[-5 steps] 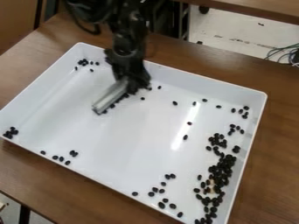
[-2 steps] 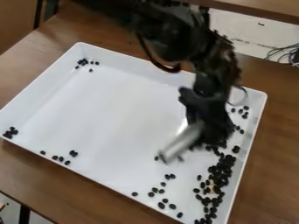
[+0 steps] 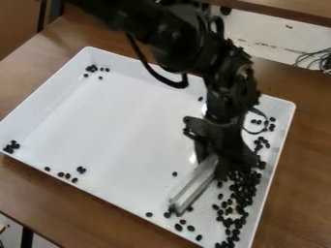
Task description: Sweep into pile
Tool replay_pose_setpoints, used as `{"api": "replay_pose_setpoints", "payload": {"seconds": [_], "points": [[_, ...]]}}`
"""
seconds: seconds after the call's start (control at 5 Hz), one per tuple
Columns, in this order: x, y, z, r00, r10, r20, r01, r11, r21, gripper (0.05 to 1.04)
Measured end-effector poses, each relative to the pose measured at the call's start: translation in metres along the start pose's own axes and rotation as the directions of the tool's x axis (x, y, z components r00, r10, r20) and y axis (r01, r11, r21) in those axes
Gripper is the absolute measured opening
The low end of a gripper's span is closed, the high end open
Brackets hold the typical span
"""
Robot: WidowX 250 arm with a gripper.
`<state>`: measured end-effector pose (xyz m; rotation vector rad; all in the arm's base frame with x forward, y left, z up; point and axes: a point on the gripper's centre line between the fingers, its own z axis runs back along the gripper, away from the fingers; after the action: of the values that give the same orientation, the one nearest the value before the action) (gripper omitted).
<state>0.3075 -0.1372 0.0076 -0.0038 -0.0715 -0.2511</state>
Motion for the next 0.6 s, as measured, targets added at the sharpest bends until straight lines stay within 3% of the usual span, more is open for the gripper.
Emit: {"api": "replay_pose_setpoints", "payload": {"seconds": [0.2, 0.4, 0.6], "points": [[0.000, 0.051, 0.004, 0.985, 0.174, -0.016, -0.172, 0.981, 0.094, 0.359], [0.003, 0.104, 0.021, 0.963, 0.267, 0.023, -0.267, 0.951, 0.158, 0.359], [0.000, 0.141, 0.026, 0.961, 0.273, 0.035, -0.274, 0.939, 0.208, 0.359]]}}
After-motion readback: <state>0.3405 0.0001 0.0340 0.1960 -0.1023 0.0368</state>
